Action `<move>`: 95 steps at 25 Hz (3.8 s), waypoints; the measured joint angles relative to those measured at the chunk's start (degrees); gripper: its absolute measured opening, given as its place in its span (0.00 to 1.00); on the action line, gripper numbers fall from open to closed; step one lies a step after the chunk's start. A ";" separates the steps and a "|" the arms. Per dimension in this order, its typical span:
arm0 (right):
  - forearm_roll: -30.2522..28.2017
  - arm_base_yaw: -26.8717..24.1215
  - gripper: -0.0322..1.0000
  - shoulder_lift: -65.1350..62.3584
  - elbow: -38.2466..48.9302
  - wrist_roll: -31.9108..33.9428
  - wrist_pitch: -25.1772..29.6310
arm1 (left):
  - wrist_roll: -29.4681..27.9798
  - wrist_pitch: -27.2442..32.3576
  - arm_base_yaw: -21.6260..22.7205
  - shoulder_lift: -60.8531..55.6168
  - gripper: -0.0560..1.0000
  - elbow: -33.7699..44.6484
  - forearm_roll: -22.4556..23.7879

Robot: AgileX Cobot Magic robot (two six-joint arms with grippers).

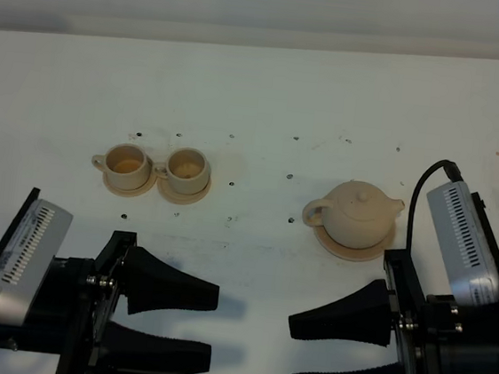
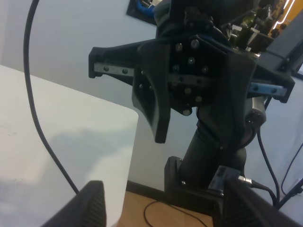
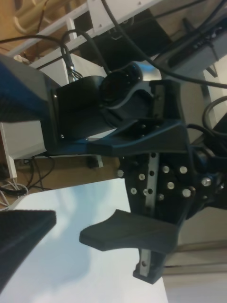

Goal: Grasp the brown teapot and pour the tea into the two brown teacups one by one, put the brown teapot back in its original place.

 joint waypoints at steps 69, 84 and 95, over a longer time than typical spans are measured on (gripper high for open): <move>-29.66 0.00 0.43 6.03 -29.65 53.35 -36.86 | -119.06 -7.17 0.00 -57.24 0.54 -11.12 92.40; -33.89 0.00 0.43 8.97 -34.72 57.56 -36.49 | -118.87 -6.96 13.04 -69.38 0.54 -10.94 92.21; -48.58 0.00 0.43 9.76 -40.84 70.94 -34.84 | -118.87 -6.95 13.99 -74.10 0.54 -10.94 92.21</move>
